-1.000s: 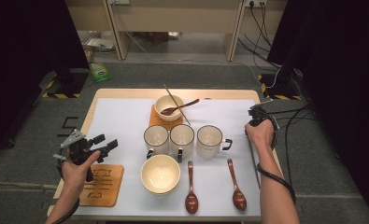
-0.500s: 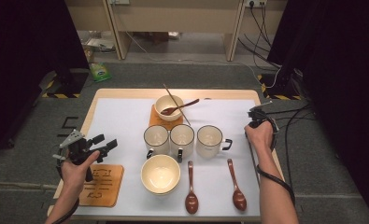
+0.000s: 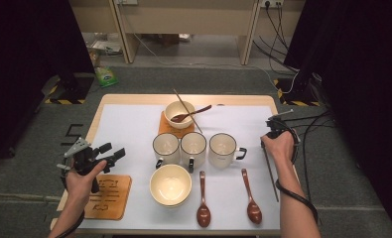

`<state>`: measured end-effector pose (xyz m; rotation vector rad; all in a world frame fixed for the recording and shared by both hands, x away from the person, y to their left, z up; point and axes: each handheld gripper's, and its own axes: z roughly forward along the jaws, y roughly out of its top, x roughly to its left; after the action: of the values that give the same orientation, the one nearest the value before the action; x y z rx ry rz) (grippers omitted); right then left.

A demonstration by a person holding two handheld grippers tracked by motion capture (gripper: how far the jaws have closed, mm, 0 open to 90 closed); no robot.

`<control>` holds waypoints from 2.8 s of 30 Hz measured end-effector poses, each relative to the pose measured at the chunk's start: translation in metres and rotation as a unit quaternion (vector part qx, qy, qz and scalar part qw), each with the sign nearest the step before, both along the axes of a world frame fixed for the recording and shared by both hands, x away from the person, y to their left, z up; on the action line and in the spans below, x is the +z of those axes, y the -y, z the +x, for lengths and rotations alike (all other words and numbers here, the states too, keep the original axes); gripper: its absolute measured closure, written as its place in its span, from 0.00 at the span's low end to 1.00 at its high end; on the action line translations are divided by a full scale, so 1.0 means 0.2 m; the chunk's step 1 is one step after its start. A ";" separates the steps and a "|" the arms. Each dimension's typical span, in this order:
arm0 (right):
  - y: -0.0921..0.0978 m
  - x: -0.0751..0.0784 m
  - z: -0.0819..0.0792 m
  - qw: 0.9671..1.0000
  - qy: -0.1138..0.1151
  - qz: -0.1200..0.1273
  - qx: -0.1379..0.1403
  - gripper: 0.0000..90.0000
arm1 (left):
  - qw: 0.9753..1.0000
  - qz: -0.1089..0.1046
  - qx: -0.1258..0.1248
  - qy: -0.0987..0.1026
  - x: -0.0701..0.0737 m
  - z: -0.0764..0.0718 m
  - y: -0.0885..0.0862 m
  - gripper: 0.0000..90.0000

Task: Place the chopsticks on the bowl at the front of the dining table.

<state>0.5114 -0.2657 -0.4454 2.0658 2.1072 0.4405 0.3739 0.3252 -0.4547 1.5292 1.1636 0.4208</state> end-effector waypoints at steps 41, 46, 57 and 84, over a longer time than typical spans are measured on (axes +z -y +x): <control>0.03 -0.01 -0.50 0.993 -0.121 -0.009 0.000 0.82 | 1.000 0.000 -0.004 0.004 0.01 0.00 0.01 0.27; 0.01 0.00 -0.51 0.992 -0.125 -0.018 0.005 0.82 | 1.000 -0.001 -0.004 0.005 0.02 0.00 0.01 0.27; -0.02 -0.01 -0.53 0.990 -0.132 -0.044 0.013 0.86 | 1.000 0.000 -0.004 0.006 0.02 0.00 0.01 0.27; -0.02 0.02 -0.52 0.992 -0.121 -0.031 0.007 0.95 | 1.000 0.000 -0.002 0.005 0.02 0.00 0.00 0.27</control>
<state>0.4072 -0.2617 -0.4422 2.1642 2.2348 0.1289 0.3733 0.3251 -0.4515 1.5276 1.1536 0.4245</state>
